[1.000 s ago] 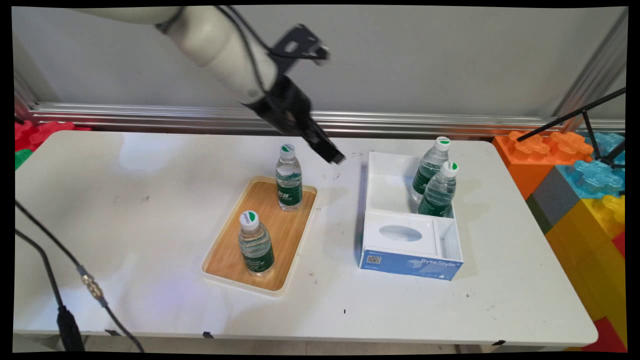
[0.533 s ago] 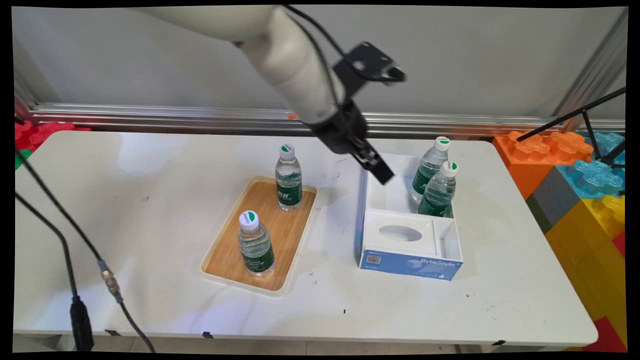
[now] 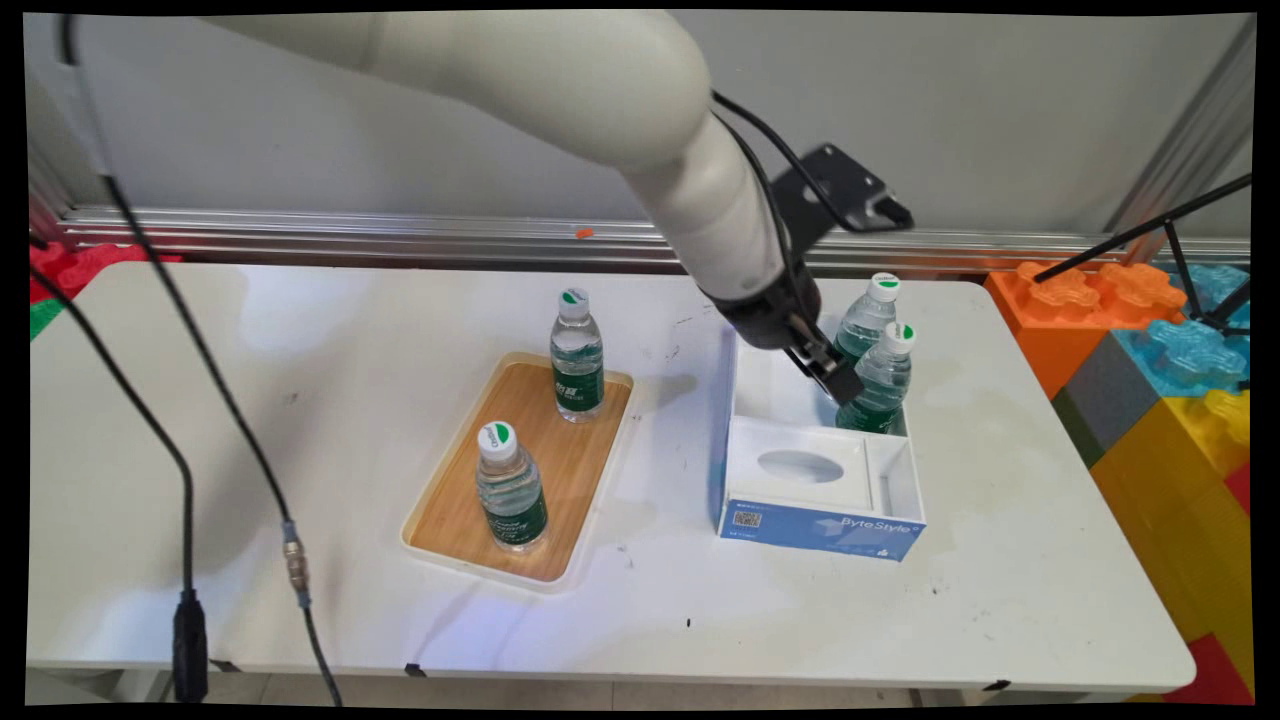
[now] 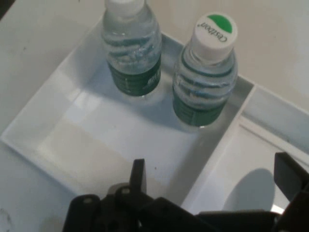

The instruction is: Pick up the green bottle from the white box, then place the picked object on the tray

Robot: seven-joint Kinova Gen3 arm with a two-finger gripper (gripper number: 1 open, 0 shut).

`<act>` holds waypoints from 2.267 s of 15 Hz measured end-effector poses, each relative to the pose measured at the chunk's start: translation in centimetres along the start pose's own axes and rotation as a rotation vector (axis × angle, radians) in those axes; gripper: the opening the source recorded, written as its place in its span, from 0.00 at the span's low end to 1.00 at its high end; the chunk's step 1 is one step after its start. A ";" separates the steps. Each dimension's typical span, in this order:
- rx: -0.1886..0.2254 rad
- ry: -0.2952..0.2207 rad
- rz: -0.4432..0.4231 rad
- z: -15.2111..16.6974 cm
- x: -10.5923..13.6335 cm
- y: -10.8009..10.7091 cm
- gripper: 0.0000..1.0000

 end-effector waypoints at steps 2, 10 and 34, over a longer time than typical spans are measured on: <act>0.007 0.003 0.003 2.3 0.3 0.3 1.00; 0.001 0.037 0.003 8.4 0.7 1.1 1.00; 0.010 0.124 0.019 11.2 1.1 2.0 0.00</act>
